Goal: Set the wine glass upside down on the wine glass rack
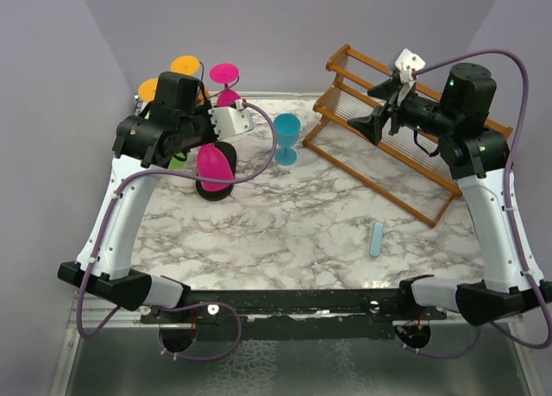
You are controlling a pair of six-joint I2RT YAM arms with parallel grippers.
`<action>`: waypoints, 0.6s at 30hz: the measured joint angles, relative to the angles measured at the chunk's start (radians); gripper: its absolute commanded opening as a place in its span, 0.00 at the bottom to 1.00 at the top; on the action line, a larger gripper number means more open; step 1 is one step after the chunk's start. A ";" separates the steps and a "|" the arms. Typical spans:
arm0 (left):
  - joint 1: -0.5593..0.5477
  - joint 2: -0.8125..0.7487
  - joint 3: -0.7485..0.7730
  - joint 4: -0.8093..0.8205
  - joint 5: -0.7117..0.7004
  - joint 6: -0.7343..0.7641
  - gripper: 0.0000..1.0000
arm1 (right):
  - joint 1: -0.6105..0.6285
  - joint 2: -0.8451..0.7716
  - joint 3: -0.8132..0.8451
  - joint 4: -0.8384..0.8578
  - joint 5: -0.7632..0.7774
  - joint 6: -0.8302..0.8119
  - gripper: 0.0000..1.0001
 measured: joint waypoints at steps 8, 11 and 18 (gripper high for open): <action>-0.002 0.000 -0.010 0.000 0.000 -0.004 0.21 | -0.005 -0.003 -0.014 0.010 -0.002 0.000 0.82; -0.002 0.000 -0.011 0.000 0.000 -0.008 0.21 | -0.005 -0.003 -0.015 0.010 -0.003 0.000 0.82; -0.002 0.000 -0.011 0.000 0.000 -0.023 0.29 | -0.005 -0.003 -0.019 0.011 -0.003 0.000 0.82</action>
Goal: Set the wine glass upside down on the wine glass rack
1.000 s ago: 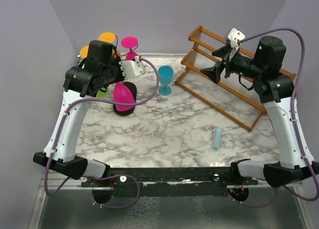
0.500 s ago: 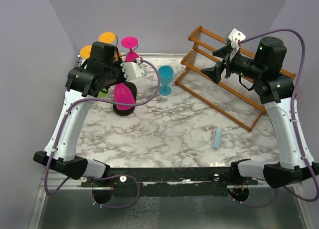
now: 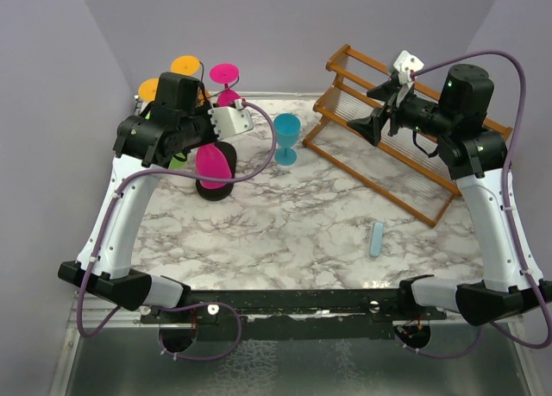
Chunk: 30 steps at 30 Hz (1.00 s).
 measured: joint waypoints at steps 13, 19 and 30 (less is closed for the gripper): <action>0.000 0.000 0.000 0.013 -0.001 -0.011 0.39 | 0.000 0.000 -0.011 0.002 -0.002 0.000 0.82; 0.000 0.000 0.001 0.020 -0.001 -0.025 0.41 | 0.000 0.000 -0.011 0.005 -0.007 0.000 0.82; 0.000 -0.002 0.030 0.014 0.011 -0.045 0.45 | 0.000 0.000 -0.018 0.010 -0.011 0.000 0.83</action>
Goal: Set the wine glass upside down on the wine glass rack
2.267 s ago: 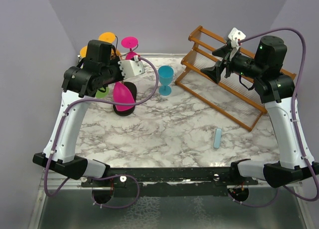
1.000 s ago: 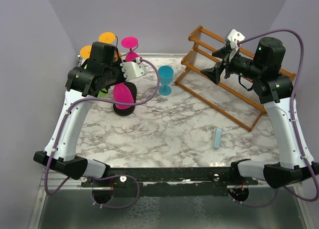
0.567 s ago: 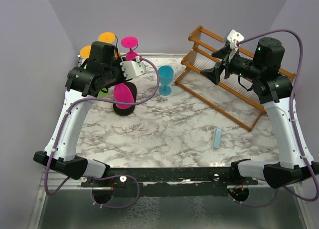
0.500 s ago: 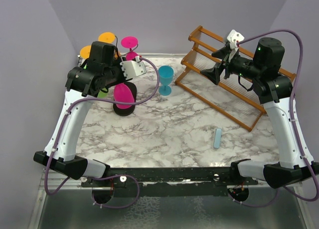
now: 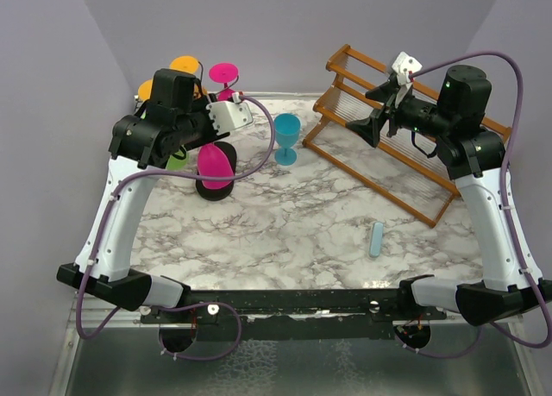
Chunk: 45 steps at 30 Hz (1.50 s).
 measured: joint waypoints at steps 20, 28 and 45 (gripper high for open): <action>0.000 -0.008 0.083 -0.060 0.217 -0.014 0.66 | 0.000 0.027 -0.067 0.078 -0.053 0.080 0.78; 0.000 -0.011 0.081 0.001 0.274 -0.120 0.99 | 0.016 0.149 -0.053 0.109 -0.052 0.142 0.73; 0.007 -0.011 0.079 0.232 -0.027 -0.366 0.99 | 0.268 0.446 0.199 0.060 0.229 0.085 0.63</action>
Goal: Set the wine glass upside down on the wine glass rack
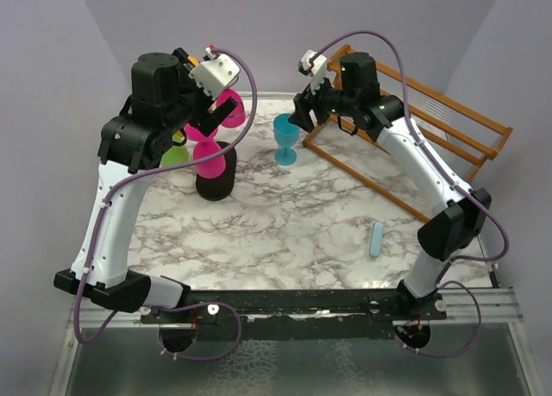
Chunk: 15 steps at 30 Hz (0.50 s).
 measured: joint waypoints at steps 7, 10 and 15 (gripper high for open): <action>0.000 0.000 0.001 0.004 -0.020 -0.011 0.99 | 0.060 0.170 0.085 -0.015 0.176 -0.021 0.55; 0.000 0.000 0.002 0.003 -0.019 -0.012 0.99 | 0.075 0.223 0.103 -0.022 0.237 -0.033 0.51; 0.000 0.000 0.002 0.002 -0.019 -0.013 0.99 | 0.085 0.326 0.167 -0.021 0.332 -0.035 0.46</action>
